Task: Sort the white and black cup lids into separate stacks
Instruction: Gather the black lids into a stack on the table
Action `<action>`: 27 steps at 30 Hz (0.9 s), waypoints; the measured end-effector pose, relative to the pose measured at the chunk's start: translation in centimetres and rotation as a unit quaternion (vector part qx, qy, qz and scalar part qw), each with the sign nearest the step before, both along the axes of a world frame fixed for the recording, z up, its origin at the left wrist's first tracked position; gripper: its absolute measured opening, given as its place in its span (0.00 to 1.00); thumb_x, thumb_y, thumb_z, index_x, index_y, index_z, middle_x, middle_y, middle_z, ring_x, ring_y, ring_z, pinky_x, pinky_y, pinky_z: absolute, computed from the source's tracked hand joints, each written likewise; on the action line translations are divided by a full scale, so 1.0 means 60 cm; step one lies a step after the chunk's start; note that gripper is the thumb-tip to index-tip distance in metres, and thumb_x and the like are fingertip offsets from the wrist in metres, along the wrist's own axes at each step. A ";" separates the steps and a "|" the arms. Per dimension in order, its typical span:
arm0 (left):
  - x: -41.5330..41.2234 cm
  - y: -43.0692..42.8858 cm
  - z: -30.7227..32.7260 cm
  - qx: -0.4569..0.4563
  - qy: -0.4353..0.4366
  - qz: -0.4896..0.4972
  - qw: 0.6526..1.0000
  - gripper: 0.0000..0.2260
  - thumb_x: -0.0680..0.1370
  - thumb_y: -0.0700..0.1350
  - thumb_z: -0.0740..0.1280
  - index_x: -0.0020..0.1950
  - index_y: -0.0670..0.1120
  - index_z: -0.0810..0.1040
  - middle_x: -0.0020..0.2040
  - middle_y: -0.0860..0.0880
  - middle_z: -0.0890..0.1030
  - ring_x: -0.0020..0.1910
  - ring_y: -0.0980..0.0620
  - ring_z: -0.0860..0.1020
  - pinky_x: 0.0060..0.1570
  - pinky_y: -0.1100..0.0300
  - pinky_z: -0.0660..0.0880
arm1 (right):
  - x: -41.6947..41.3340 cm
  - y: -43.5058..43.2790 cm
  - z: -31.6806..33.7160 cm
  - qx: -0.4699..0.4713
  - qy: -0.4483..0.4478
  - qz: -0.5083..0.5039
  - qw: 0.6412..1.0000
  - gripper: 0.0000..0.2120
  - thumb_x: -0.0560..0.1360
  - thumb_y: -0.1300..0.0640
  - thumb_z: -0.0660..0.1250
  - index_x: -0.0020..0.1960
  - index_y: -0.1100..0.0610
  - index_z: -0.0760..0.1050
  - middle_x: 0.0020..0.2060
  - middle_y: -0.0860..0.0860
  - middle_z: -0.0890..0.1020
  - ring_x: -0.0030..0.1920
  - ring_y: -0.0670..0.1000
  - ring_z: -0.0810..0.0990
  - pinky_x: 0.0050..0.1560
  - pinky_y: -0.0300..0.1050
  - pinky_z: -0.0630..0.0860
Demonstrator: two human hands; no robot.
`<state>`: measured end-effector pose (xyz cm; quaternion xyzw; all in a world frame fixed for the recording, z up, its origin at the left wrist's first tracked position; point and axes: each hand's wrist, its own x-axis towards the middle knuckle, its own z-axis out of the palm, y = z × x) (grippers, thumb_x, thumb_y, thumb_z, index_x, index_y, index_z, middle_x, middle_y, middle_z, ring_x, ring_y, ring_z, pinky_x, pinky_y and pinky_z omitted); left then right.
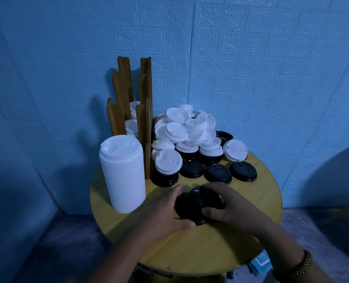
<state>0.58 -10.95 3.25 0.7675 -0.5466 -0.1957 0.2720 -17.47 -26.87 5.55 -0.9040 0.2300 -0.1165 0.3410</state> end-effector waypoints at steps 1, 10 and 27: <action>0.000 0.000 0.001 0.001 0.003 0.001 1.000 0.47 0.72 0.63 0.75 0.82 0.61 0.50 0.80 0.60 0.62 0.76 0.59 0.62 0.72 0.57 0.65 | 0.006 0.003 -0.001 -0.012 -0.001 0.014 1.000 0.30 0.71 0.42 0.73 0.71 0.42 0.68 0.64 0.34 0.68 0.65 0.40 0.69 0.64 0.39 0.72; 0.004 0.001 0.000 0.008 0.007 -0.011 1.000 0.50 0.71 0.63 0.76 0.83 0.61 0.47 0.81 0.60 0.59 0.78 0.59 0.60 0.74 0.56 0.64 | 0.029 0.002 -0.015 -0.069 0.030 0.069 0.995 0.34 0.70 0.41 0.73 0.73 0.39 0.65 0.67 0.36 0.67 0.67 0.41 0.65 0.67 0.42 0.68; 0.009 -0.007 -0.003 -0.039 -0.019 -0.021 0.999 0.31 0.79 0.61 0.69 0.80 0.60 0.63 0.75 0.64 0.66 0.71 0.67 0.63 0.67 0.66 0.62 | 0.033 -0.054 -0.014 -0.189 0.076 -0.089 0.975 0.26 0.80 0.41 0.62 0.76 0.46 0.64 0.77 0.44 0.61 0.77 0.50 0.56 0.74 0.53 0.60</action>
